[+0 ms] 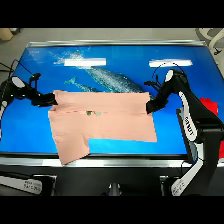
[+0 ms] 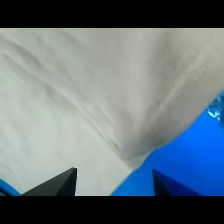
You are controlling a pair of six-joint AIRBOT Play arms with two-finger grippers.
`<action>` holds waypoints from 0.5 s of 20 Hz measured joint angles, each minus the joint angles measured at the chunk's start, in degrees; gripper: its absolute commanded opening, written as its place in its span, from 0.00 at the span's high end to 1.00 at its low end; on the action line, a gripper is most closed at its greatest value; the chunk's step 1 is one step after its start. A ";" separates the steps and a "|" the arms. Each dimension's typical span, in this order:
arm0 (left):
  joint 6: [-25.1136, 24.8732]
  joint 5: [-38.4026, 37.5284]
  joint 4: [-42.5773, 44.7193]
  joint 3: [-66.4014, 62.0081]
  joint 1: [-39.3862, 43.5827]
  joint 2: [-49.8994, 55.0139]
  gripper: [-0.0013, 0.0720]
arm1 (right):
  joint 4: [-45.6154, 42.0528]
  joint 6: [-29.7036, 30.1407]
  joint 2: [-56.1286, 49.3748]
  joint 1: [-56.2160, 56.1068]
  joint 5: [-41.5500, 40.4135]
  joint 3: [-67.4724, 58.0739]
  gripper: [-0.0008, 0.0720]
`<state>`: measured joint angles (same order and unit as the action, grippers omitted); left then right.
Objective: Fold the shirts.
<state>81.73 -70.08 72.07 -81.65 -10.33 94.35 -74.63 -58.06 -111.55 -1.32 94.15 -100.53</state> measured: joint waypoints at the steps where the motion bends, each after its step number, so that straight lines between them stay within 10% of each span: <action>1: 0.15 -1.53 -0.02 -0.59 -0.74 -0.35 0.42 | -0.26 0.74 0.70 0.44 1.22 -0.02 0.28; 10: -1.36 -9.18 -0.37 22.45 -8.07 -16.92 0.46 | -1.75 0.61 14.69 5.90 0.26 14.29 0.29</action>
<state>80.38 -79.26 71.70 -59.20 -18.39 77.43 -76.38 -57.45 -96.86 4.58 94.41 -86.24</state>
